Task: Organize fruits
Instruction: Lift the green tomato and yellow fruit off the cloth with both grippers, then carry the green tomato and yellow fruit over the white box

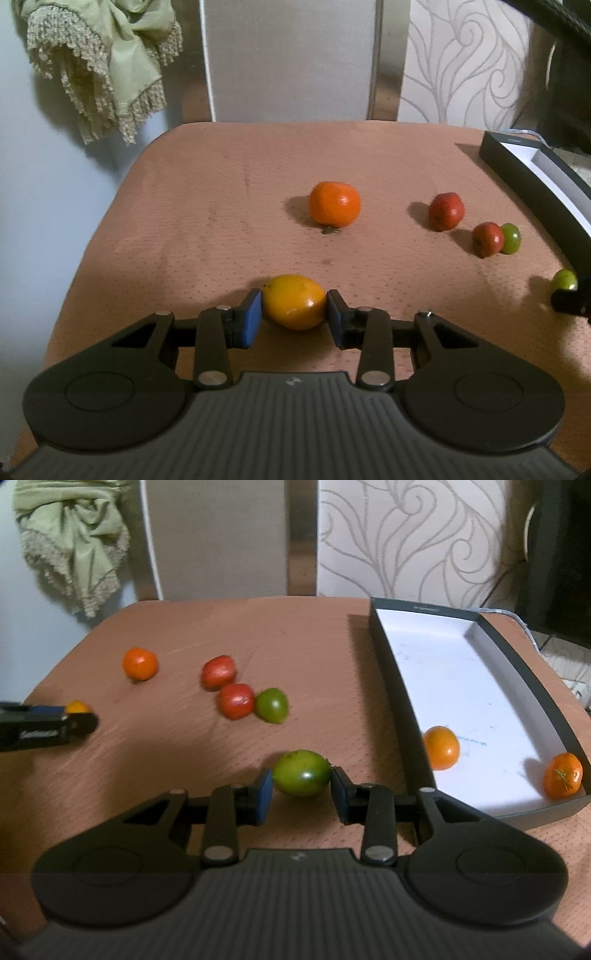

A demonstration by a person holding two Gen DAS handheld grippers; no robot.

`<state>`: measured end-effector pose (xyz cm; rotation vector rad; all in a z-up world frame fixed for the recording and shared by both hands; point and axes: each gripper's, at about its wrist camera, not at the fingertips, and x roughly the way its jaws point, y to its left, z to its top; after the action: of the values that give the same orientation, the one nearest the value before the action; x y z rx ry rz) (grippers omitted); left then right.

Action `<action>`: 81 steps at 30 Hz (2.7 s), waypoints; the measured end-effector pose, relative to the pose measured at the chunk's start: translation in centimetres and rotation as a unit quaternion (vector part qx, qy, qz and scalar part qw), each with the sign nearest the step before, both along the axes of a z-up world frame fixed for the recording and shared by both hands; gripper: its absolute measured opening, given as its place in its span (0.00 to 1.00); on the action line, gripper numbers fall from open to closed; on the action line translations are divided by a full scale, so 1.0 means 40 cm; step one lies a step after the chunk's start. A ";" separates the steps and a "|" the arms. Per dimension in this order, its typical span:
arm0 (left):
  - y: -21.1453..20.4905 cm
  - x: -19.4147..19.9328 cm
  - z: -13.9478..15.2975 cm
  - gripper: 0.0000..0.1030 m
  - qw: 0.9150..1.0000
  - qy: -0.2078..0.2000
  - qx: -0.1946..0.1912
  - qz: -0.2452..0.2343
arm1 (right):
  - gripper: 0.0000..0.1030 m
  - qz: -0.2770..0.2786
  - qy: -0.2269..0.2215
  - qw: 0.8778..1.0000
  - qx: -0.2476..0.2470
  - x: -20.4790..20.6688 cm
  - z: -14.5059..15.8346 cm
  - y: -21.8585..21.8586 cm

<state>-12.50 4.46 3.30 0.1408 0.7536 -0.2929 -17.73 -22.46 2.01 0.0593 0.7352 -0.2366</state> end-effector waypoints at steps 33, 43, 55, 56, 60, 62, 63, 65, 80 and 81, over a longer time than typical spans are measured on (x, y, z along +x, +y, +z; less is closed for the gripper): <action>-0.163 -0.039 -0.023 0.42 0.996 -0.014 0.023 -0.080 | 0.36 0.014 0.009 1.000 -0.001 -0.047 0.005 0.010; -0.173 -0.046 0.011 0.42 0.996 -0.014 0.012 -0.089 | 0.36 0.037 -0.011 0.999 0.003 -0.060 0.057 0.008; -0.256 -0.056 0.060 0.42 0.991 -0.032 -0.004 -0.127 | 0.36 0.055 -0.030 0.998 -0.008 -0.088 0.114 -0.003; -0.261 -0.054 0.060 0.42 0.991 -0.030 -0.005 -0.128 | 0.36 0.057 -0.032 0.998 -0.010 -0.095 0.116 -0.002; -0.289 -0.049 0.066 0.42 0.991 -0.028 -0.006 -0.132 | 0.36 0.058 -0.039 0.997 -0.013 -0.114 0.124 -0.011; -0.305 -0.047 0.073 0.42 0.990 -0.029 -0.005 -0.137 | 0.36 0.057 -0.045 0.997 -0.017 -0.121 0.132 -0.015; -0.314 -0.046 0.078 0.42 0.990 -0.031 -0.004 -0.140 | 0.36 0.057 -0.049 0.997 -0.020 -0.124 0.136 -0.018; -0.335 -0.046 0.090 0.42 0.988 -0.037 -0.004 -0.148 | 0.36 0.056 -0.058 0.996 -0.024 -0.131 0.145 -0.024; -0.508 -0.052 0.168 0.42 0.977 -0.069 -0.017 -0.203 | 0.36 0.003 -0.083 0.996 -0.027 -0.168 0.166 -0.120; -0.522 -0.053 0.170 0.42 0.976 -0.070 -0.019 -0.206 | 0.36 -0.003 -0.082 0.996 -0.026 -0.174 0.168 -0.128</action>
<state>-14.63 -16.43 10.08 0.2790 0.5734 -0.6850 -24.67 -27.60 8.71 0.0317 0.5644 -0.2539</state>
